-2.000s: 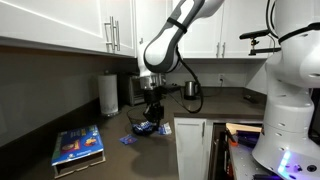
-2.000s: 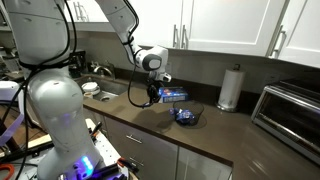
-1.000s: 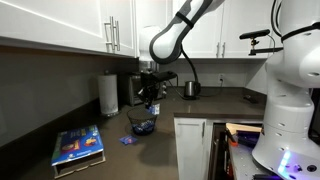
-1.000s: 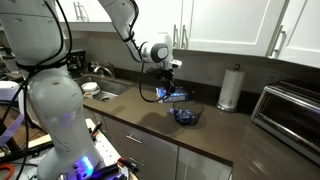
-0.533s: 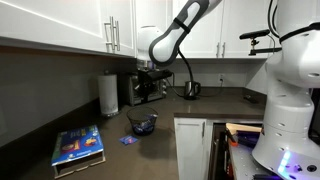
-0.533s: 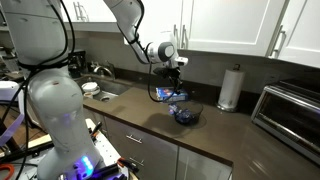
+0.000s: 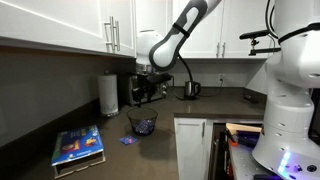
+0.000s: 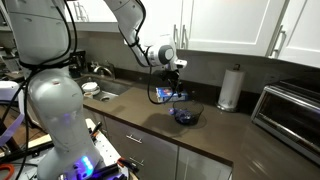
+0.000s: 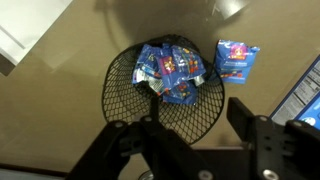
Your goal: Get the right sachet and put it in the black basket
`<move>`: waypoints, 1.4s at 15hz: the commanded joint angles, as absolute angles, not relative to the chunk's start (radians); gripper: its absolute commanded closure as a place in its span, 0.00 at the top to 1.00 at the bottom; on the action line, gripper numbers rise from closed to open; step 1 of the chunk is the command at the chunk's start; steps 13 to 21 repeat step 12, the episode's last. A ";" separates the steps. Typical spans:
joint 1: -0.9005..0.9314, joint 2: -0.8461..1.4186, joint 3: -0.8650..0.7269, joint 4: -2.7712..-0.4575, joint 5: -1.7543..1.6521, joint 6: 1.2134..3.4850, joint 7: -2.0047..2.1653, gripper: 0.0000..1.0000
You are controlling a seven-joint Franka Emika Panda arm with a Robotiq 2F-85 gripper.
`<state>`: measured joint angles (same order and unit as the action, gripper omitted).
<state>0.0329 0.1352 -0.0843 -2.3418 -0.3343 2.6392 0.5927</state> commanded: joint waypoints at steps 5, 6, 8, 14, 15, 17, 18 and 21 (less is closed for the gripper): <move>0.051 0.085 0.002 -2.443 -0.097 2.543 0.407 1.00; 0.051 0.075 0.012 -2.453 -0.070 2.523 0.382 1.00; 0.053 0.054 0.026 -2.475 -0.027 2.491 0.338 1.00; 0.058 0.007 0.046 -2.512 0.024 2.434 0.271 1.00; 0.058 0.007 0.046 -2.512 0.024 2.434 0.271 1.00; 0.058 0.007 0.046 -2.512 0.024 2.434 0.271 1.00; 0.058 0.007 0.046 -2.512 0.024 2.434 0.271 1.00; 0.058 0.007 0.046 -2.512 0.024 2.434 0.271 1.00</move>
